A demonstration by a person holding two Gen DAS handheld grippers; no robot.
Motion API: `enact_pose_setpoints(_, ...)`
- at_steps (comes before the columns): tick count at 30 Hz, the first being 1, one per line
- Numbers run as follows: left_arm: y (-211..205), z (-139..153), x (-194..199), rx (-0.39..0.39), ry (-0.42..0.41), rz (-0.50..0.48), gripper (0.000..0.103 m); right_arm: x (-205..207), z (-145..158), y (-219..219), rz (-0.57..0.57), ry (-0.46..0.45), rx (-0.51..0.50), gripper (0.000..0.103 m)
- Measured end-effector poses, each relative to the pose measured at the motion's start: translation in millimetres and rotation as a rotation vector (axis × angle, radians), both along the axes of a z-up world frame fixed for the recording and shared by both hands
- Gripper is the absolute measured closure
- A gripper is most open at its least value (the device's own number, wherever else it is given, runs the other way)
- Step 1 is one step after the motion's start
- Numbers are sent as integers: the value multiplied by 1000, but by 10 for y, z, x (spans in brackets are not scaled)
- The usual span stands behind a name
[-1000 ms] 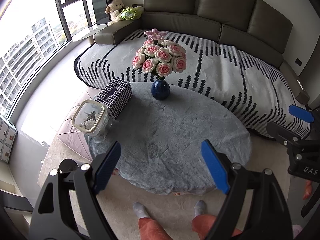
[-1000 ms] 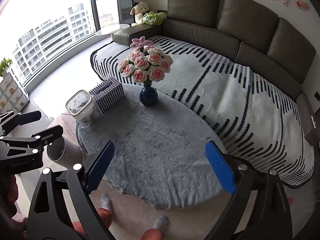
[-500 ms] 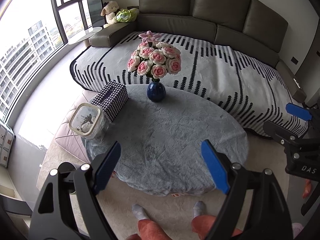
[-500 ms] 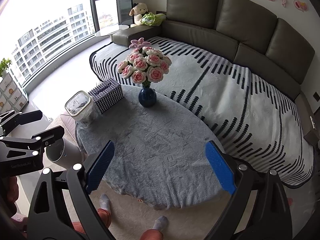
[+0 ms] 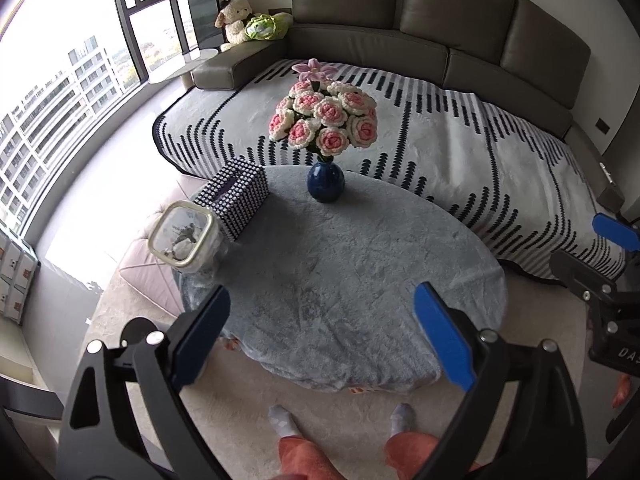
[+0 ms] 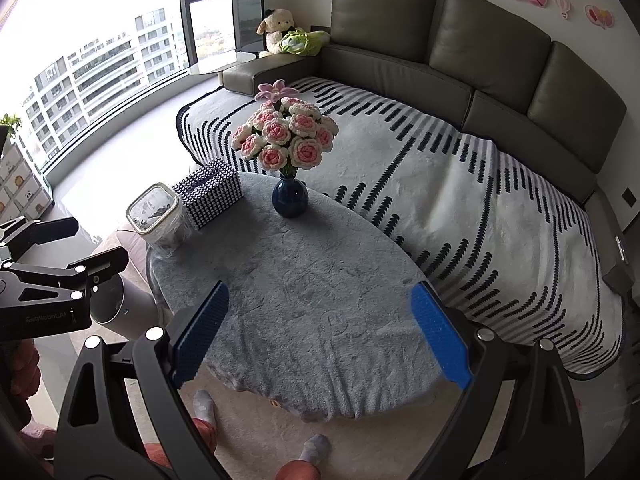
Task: Collect trash
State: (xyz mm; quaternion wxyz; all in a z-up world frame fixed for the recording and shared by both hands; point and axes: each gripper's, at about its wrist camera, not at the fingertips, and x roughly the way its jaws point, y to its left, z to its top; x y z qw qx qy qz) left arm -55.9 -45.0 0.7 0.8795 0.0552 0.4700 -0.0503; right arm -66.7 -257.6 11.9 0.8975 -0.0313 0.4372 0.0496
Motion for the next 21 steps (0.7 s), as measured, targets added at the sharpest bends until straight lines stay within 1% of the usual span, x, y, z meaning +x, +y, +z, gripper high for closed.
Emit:
enact_pose_setpoints(1, -13, 17, -15, 13, -13, -1, 9, 3, 6, -9, 0, -2, -1, 14)
enact_pose_setpoints(5, -29, 51, -27, -20, -11, -20, 9, -14, 7, 2, -2, -7, -5, 14)
enact_pose_setpoints(11, -101, 80, -62, 0, -33, -49, 9, -42, 11, 19, -3, -13, -11, 14)
enact_pose_setpoints(15, -92, 33, -18, -3, 7, -48, 9, -61, 28, 13, -6, -16, -14, 14)
enact_pose_setpoints(18, -51, 4, -22, -46, 46, -47, 9, -64, 56, -10, -10, -21, -16, 14)
enact_pose_setpoints(21, -43, 3, -24, -52, 51, -41, 9, -97, 79, -5, -14, -26, -19, 14)
